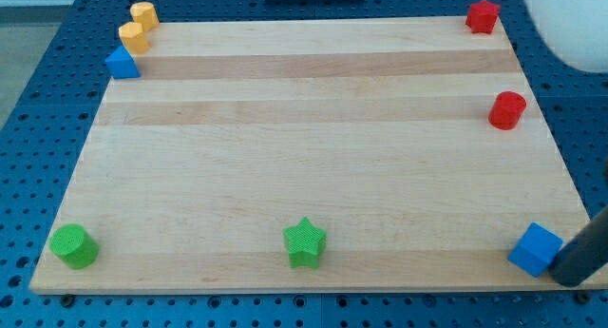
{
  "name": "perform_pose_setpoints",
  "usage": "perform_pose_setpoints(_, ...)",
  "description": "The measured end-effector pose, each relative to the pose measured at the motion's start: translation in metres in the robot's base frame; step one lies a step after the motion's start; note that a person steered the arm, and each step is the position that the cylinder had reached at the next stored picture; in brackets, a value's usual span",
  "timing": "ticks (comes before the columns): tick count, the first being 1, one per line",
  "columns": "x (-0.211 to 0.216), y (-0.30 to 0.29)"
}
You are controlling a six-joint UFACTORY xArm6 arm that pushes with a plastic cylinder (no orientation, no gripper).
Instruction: Place a blue cube to the center of the board
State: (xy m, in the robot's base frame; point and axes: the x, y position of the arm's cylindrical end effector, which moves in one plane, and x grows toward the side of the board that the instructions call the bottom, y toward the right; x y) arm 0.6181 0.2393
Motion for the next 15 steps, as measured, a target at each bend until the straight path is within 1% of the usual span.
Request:
perform_pose_setpoints(1, 0.000, -0.018)
perform_pose_setpoints(3, -0.024, -0.019)
perform_pose_setpoints(5, -0.038, -0.030)
perform_pose_setpoints(7, -0.066, -0.034)
perform_pose_setpoints(9, -0.082, -0.075)
perform_pose_setpoints(10, -0.109, -0.077)
perform_pose_setpoints(11, -0.124, -0.094)
perform_pose_setpoints(12, -0.123, -0.112)
perform_pose_setpoints(14, -0.104, -0.118)
perform_pose_setpoints(15, -0.104, -0.145)
